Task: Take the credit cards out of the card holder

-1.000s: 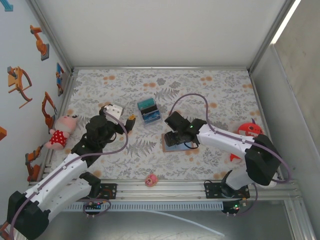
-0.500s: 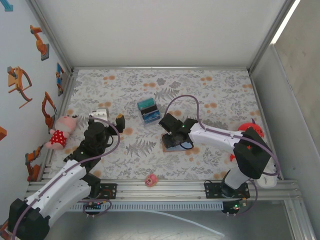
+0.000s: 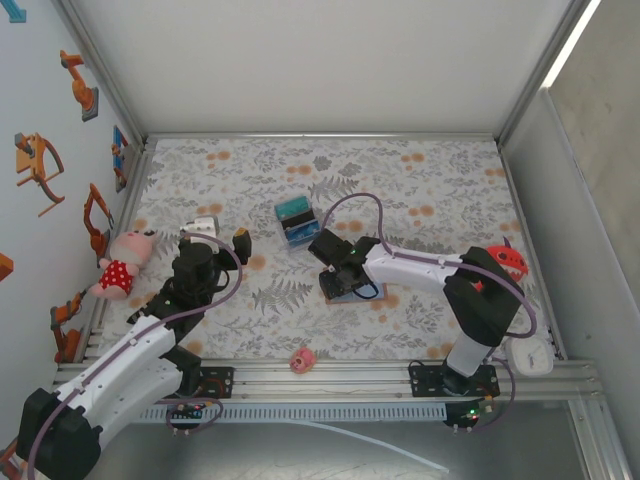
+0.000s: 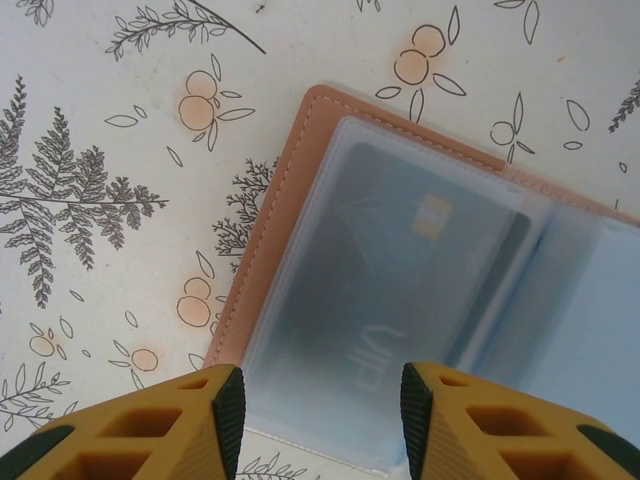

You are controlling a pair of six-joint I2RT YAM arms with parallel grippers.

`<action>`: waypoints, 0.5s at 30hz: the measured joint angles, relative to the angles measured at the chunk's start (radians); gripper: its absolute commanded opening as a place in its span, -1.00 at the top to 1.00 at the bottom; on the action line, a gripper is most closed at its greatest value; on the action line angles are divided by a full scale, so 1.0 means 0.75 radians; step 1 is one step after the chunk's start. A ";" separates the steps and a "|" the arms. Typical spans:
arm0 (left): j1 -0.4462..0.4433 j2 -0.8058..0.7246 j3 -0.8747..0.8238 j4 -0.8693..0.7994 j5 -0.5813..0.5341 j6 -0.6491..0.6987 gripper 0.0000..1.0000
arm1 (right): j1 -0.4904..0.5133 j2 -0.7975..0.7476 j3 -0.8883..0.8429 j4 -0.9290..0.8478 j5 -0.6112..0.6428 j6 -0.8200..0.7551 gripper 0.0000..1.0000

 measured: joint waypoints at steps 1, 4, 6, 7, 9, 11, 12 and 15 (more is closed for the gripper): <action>0.000 0.000 0.000 -0.002 -0.001 0.000 -0.94 | 0.000 0.004 0.001 -0.001 0.001 0.000 0.05; 0.005 0.001 0.000 -0.004 0.000 -0.002 -0.94 | 0.000 0.015 0.003 -0.001 0.001 -0.001 -0.03; 0.009 0.003 0.000 -0.006 -0.001 -0.006 -0.94 | 0.000 0.023 0.003 0.000 0.001 -0.001 -0.08; 0.011 0.006 0.000 -0.007 -0.001 -0.008 -0.94 | 0.000 0.028 0.003 -0.001 0.001 0.000 -0.11; 0.011 0.014 0.000 -0.010 -0.001 -0.011 -0.94 | 0.000 0.037 0.003 -0.001 0.001 0.000 -0.13; 0.014 0.025 0.000 -0.015 0.000 -0.016 -0.94 | 0.000 0.042 0.003 -0.001 0.001 0.000 -0.14; 0.016 0.032 0.000 -0.018 -0.001 -0.019 -0.94 | 0.000 0.045 0.005 -0.001 0.001 0.000 -0.16; 0.017 0.051 0.001 -0.024 -0.001 -0.021 -0.94 | 0.000 0.054 0.017 -0.001 0.001 0.000 -0.18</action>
